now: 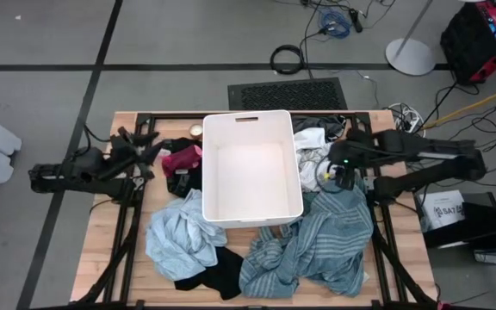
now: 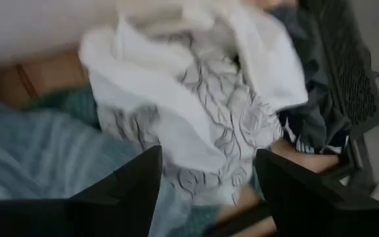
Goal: Sort clothes
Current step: Put the white sock into the laundry bin
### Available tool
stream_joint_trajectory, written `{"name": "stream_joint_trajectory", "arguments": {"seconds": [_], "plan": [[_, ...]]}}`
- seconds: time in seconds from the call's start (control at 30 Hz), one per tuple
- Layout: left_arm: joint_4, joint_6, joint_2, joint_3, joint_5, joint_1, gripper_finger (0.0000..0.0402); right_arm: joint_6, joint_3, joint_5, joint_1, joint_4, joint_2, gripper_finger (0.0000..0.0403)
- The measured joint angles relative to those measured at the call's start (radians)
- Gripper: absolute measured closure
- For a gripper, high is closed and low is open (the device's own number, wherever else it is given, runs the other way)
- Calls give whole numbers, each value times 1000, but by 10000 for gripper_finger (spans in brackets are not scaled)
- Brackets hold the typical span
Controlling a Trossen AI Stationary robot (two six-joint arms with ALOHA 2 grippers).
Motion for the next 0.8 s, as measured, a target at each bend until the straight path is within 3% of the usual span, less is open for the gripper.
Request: {"name": "stream_joint_trajectory", "arguments": {"seconds": [0.17, 0.27, 0.6, 0.8], "plan": [[-215, -66, 143, 159, -2, 25, 214, -113, 0, -8, -35, -4, 95, 171], [-300, -151, 209, 176, -23, 36, 214, -146, 0, -23, -52, 0, 145, 170], [-229, -318, 301, 83, -23, 36, 214, -273, 0, -57, -135, 68, 258, 186], [-197, -319, 301, 63, -20, 36, 214, -313, 0, -131, -213, 84, 260, 250]]}}
